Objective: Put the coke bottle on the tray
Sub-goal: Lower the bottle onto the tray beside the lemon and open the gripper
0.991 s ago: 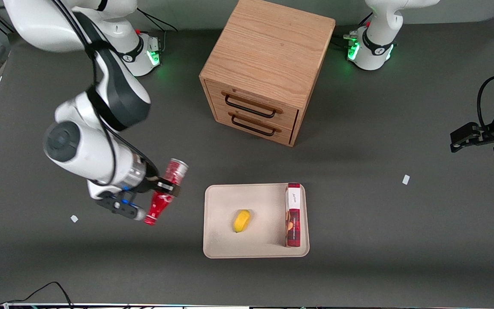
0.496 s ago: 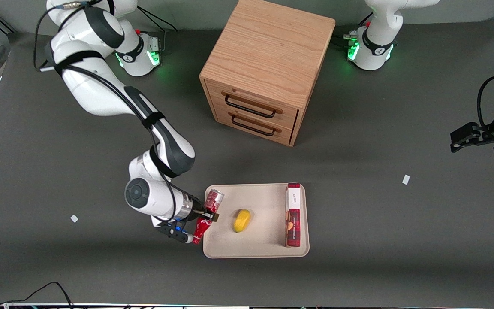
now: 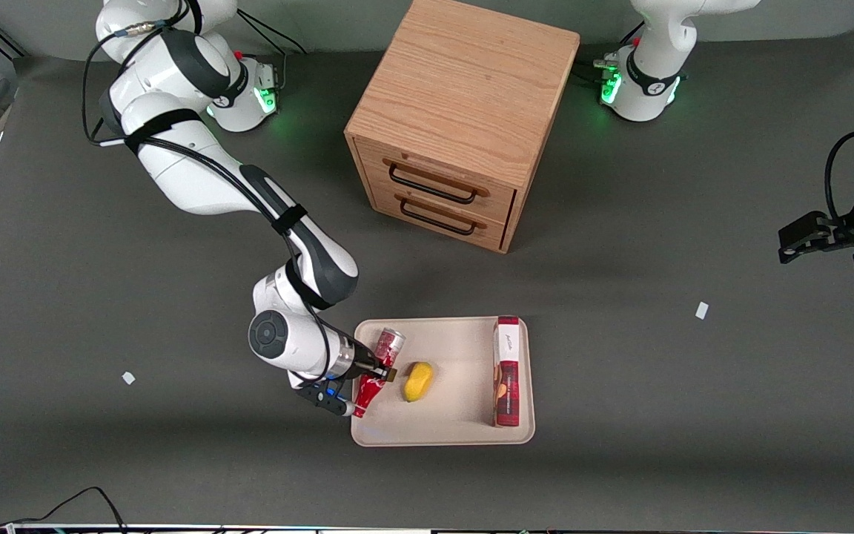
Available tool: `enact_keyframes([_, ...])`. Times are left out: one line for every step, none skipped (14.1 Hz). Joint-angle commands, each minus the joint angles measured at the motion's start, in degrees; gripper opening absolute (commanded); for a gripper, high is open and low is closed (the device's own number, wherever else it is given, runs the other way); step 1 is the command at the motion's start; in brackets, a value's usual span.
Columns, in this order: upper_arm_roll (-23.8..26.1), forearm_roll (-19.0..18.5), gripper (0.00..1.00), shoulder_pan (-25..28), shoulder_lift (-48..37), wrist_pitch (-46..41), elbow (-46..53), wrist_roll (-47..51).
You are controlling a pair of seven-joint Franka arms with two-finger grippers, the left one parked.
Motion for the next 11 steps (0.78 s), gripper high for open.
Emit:
enact_keyframes([-0.1, -3.8, 1.00, 0.6, 1.1, 0.1, 2.3, 1.7])
enact_keyframes([-0.1, -5.4, 1.00, 0.6, 1.1, 0.1, 2.2, 1.8])
enact_keyframes([-0.1, -5.7, 1.00, 0.6, 1.2, 0.1, 2.2, 1.8])
enact_keyframes([-0.1, -5.8, 1.00, 0.6, 1.2, 0.1, 2.2, 1.8])
enact_keyframes([-0.1, -6.0, 1.00, 0.6, 1.2, 0.1, 2.2, 1.9])
enact_keyframes([-0.1, -6.1, 1.00, 0.6, 1.1, 0.1, 2.0, 2.0])
enact_keyframes([-0.1, -6.1, 1.00, 0.6, 1.1, 0.1, 1.7, 2.0])
enact_keyframes([-0.1, -6.1, 1.00, 0.5, 1.0, 0.1, 1.7, 2.0])
enact_keyframes([-0.1, -6.1, 1.00, 0.5, 0.5, -0.1, 1.7, 2.1])
enact_keyframes([-0.1, -6.1, 1.00, 0.4, -0.2, -0.6, 1.8, 2.1])
enact_keyframes([-0.1, -6.1, 1.00, 0.2, -1.6, -1.9, 1.8, 2.0])
